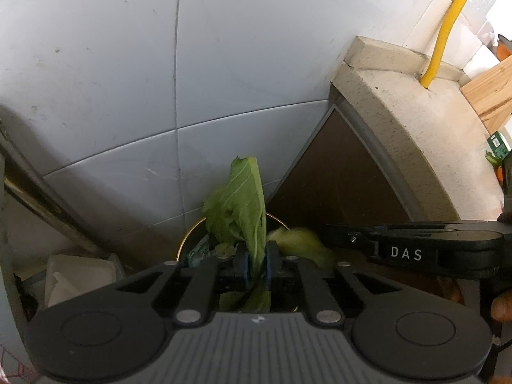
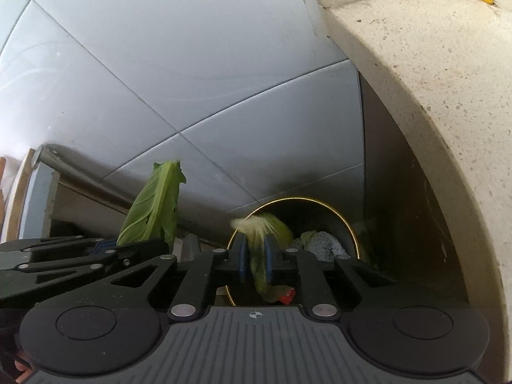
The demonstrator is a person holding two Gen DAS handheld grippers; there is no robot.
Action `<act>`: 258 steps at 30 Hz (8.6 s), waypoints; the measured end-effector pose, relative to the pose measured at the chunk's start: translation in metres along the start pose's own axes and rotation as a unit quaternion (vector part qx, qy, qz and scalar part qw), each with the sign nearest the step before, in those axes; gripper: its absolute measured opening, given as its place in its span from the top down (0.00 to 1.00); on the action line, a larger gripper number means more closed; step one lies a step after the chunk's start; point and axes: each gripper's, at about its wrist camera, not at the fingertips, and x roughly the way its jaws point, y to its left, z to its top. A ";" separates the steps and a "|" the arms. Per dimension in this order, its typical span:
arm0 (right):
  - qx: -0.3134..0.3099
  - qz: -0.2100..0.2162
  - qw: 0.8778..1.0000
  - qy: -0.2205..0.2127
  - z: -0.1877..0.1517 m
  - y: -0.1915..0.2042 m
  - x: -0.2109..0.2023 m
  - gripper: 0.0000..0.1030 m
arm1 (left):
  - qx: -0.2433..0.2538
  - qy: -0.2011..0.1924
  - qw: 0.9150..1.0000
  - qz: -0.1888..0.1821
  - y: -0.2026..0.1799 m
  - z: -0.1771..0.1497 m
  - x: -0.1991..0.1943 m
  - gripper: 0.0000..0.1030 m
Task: Collect trash
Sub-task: 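Open the right tool over the bin while the left tool opens, releasing both bok choy pieces, then raise both open tools from the bin toward the countertop, then grasp an orange peel piece with the left tool while the right tool grasps the bok choy leaves, then carry the orange peel with the left tool while the right tool carries the bok choy to the bin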
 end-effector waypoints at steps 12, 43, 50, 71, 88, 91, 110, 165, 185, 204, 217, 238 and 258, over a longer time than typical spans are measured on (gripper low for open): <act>0.002 -0.002 1.000 -0.001 0.001 0.000 -0.001 0.73 | 0.000 -0.006 1.000 0.007 -0.001 0.001 -0.001 0.74; -0.005 -0.041 0.999 -0.032 -0.030 0.009 -0.038 0.64 | 0.021 -0.050 0.998 0.028 -0.007 0.002 -0.015 0.71; -0.014 -0.056 0.997 -0.047 -0.033 0.014 -0.050 0.60 | 0.027 -0.058 0.998 0.026 -0.008 0.000 -0.020 0.71; -0.004 -0.085 0.992 -0.088 -0.049 0.010 -0.090 0.55 | 0.064 -0.077 0.995 -0.003 -0.019 -0.010 -0.036 0.66; -0.005 -0.090 0.990 -0.105 -0.053 0.010 -0.109 0.47 | 0.083 -0.080 0.993 -0.014 -0.027 -0.013 -0.038 0.65; -0.009 -0.086 0.990 -0.113 -0.053 0.010 -0.116 0.44 | 0.084 -0.086 0.992 -0.024 -0.029 -0.013 -0.040 0.65; -0.020 -0.077 0.987 -0.137 -0.048 -0.001 -0.144 0.39 | 0.077 -0.096 0.989 -0.078 -0.060 -0.013 -0.054 0.64; 0.157 -0.207 0.930 -0.259 -0.065 -0.184 -0.271 0.33 | 0.273 -0.055 0.937 -0.210 -0.296 0.038 -0.012 0.62; 0.165 -0.223 0.928 -0.247 -0.041 -0.272 -0.269 0.31 | 0.370 -0.008 0.908 -0.194 -0.376 0.010 0.056 0.81; 0.158 -0.192 0.947 -0.203 -0.034 -0.283 -0.240 0.93 | 0.331 0.007 0.923 -0.196 -0.351 0.015 0.049 0.86; 0.195 -0.100 0.929 -0.299 -0.080 -0.250 -0.318 0.94 | 0.314 0.012 0.928 -0.200 -0.335 0.018 0.040 0.87; 0.184 -0.178 0.940 -0.226 -0.085 -0.259 -0.273 0.52 | 0.323 0.006 0.928 -0.186 -0.343 0.021 0.050 0.86; 0.200 -0.190 0.927 -0.253 -0.080 -0.279 -0.273 0.86 | 0.324 -0.008 0.928 -0.184 -0.377 0.033 0.065 0.87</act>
